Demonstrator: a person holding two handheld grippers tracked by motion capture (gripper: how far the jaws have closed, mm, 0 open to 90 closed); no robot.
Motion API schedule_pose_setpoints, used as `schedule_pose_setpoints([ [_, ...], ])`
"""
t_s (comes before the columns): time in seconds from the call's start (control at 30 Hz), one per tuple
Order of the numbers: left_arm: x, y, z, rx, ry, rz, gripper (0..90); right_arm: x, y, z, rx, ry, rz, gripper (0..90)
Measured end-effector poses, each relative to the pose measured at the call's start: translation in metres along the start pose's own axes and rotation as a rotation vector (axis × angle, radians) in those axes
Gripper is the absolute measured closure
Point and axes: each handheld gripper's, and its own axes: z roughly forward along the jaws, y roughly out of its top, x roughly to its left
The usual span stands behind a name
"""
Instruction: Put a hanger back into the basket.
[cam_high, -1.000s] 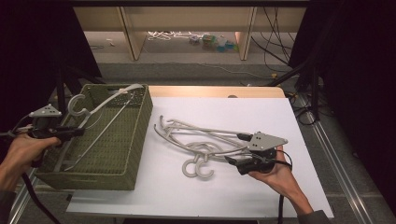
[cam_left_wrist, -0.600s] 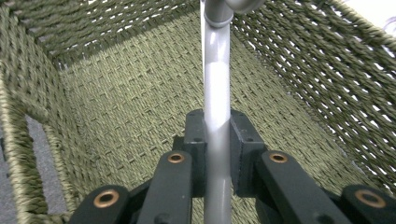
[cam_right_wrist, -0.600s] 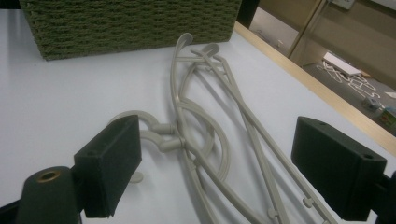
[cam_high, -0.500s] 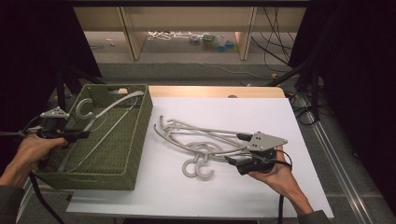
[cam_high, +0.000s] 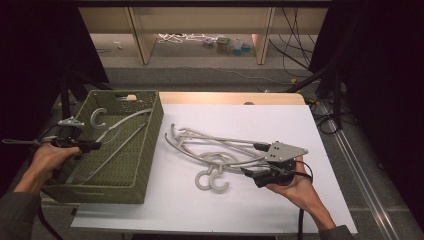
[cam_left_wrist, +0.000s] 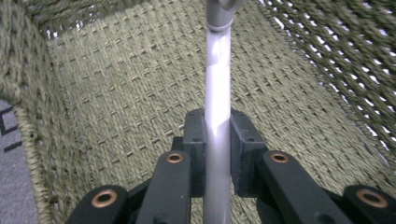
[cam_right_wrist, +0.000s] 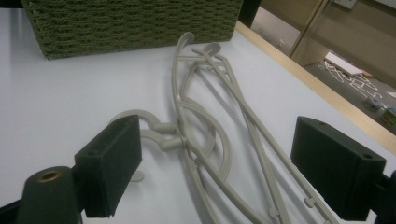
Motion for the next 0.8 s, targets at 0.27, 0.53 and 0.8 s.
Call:
schedule_pose_setpoints([
  [0.27, 0.008, -0.004, 0.000, -0.008, 0.049, -0.071, 76.0, 0.001, 0.000, 0.001, -0.001, 0.001, -0.002, 17.0],
  [0.53, 0.015, -0.010, -0.005, -0.049, 0.115, -0.142, 65.7, 0.000, 0.000, 0.001, 0.001, 0.002, 0.000, 17.1],
  [0.8, 0.010, -0.007, -0.031, -0.100, 0.155, -0.189, 46.9, 0.000, 0.000, 0.001, -0.003, -0.001, -0.003, 17.2],
])
